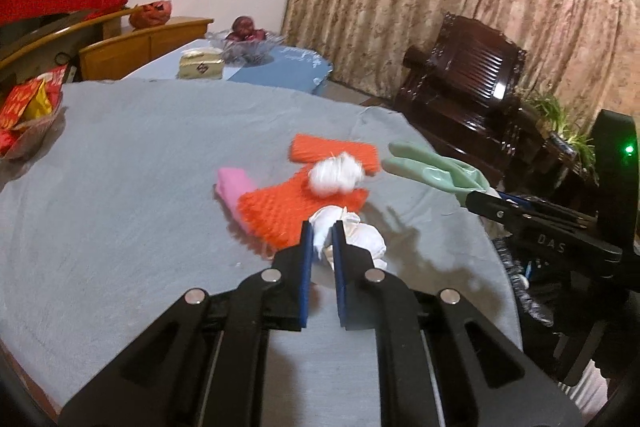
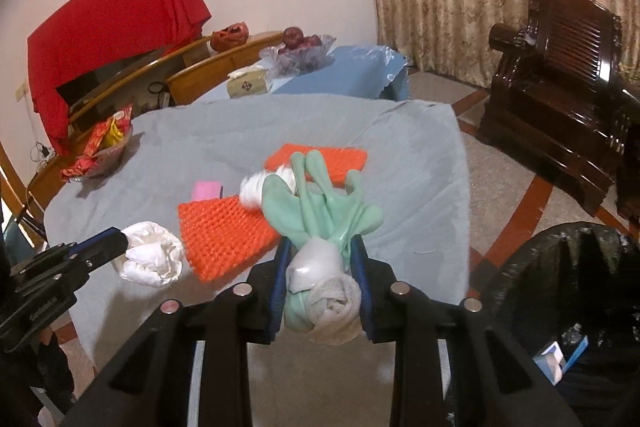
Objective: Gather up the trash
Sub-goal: 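Carry the glove and tissue over the bin and open both grippers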
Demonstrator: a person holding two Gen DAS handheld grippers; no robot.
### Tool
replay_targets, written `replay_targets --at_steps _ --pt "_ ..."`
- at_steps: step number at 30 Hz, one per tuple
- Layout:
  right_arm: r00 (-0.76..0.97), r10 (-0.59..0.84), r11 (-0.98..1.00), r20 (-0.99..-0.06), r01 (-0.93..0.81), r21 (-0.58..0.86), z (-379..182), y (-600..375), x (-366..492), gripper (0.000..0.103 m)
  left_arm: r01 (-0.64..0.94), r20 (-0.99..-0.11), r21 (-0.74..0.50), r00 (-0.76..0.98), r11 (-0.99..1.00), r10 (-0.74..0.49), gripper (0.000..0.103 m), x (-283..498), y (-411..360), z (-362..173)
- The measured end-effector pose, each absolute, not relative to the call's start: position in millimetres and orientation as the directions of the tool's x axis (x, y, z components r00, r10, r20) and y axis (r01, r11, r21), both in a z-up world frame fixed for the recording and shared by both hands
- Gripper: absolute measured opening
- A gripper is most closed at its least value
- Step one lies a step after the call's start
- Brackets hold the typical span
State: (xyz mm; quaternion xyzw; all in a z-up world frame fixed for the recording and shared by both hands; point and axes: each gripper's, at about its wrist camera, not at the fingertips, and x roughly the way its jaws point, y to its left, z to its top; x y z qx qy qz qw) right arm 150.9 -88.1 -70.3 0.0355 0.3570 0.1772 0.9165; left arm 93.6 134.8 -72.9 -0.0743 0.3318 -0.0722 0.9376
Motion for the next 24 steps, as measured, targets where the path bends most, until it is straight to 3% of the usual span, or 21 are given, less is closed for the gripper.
replay_targets --at_steps 24 --pt "0.757 0.315 0.949 -0.573 -0.251 0.19 -26 -146 105 0.03 0.192 -0.542 -0.154 0.804 0.969 -0.245 0.009 89 60 -32"
